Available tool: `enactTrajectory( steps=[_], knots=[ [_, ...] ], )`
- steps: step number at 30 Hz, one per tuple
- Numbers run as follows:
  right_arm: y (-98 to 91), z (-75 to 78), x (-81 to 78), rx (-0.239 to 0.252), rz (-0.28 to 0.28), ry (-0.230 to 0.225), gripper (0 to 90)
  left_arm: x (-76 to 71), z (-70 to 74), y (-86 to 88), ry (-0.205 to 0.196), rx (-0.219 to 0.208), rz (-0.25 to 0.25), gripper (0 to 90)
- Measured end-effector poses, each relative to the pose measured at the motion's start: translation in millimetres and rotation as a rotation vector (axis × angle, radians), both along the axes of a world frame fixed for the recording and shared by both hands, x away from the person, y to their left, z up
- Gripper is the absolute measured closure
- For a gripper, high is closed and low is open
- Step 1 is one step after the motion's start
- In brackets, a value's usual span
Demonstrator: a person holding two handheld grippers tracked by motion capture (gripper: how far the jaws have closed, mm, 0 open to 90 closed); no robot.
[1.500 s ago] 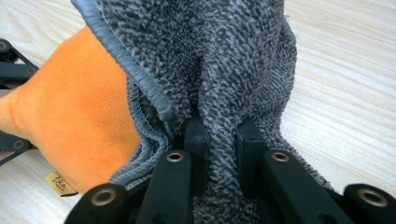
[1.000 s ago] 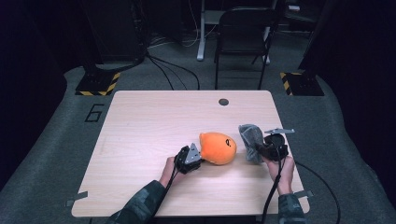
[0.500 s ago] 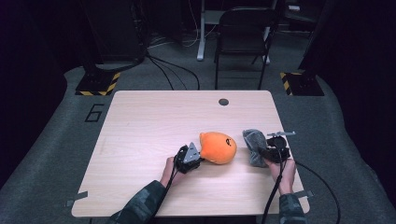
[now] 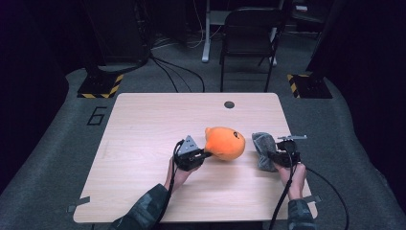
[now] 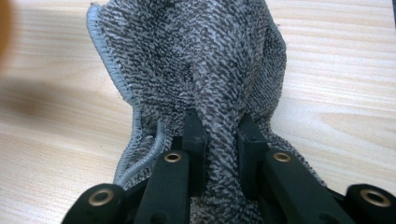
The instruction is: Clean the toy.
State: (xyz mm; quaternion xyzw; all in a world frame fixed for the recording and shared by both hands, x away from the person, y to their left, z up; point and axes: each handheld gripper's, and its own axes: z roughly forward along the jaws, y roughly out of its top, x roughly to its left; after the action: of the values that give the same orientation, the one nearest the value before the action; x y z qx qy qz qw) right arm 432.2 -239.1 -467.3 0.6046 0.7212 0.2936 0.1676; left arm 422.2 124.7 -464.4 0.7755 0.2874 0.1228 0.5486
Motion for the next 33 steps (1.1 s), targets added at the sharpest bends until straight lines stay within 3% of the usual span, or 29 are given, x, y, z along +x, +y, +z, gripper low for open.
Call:
enactTrajectory(
  steps=[2,5,9,11,16,20,23,27,30,32,33],
  knots=[
    [-0.2,0.4,-0.4,0.000,-0.003,-0.003,77.9,-1.4,9.7,3.6,0.019,-0.009,0.001,82.3],
    [-0.8,1.3,-0.4,-0.008,0.009,-0.013,77.9,-2.3,18.8,7.7,0.085,-0.036,-0.007,82.1],
    [1.0,4.7,-1.6,-0.004,0.001,-0.016,77.9,-4.1,23.1,7.8,0.168,-0.050,-0.037,81.7],
    [1.3,7.4,-2.3,-0.009,0.007,-0.029,77.9,-4.9,22.4,6.0,0.195,-0.038,-0.053,81.6],
    [6.1,17.5,-5.6,-0.026,0.014,-0.058,77.9,-2.9,9.8,-0.4,0.244,-0.003,-0.057,81.3],
    [11.8,31.1,-9.7,-0.024,0.022,-0.084,77.9,4.0,-7.3,-2.2,0.317,0.004,-0.041,81.1],
    [19.7,46.6,-14.8,-0.022,0.055,-0.132,77.9,9.3,-18.2,-1.6,0.358,0.004,-0.035,81.0],
    [44.7,69.4,-24.3,0.003,0.125,-0.182,77.8,11.9,-24.9,-1.6,0.373,0.000,-0.031,81.0],
    [80.9,83.3,-33.1,-0.002,0.224,-0.217,77.9,11.3,-24.8,-2.1,0.355,0.013,-0.033,80.7],
    [102.7,85.5,-37.6,0.004,0.280,-0.224,77.9,9.5,-24.9,-3.4,0.363,0.004,-0.025,80.5],
    [112.3,85.2,-39.2,-0.001,0.307,-0.226,77.8,10.1,-25.2,-2.7,0.348,0.018,-0.037,80.5]
  ],
)
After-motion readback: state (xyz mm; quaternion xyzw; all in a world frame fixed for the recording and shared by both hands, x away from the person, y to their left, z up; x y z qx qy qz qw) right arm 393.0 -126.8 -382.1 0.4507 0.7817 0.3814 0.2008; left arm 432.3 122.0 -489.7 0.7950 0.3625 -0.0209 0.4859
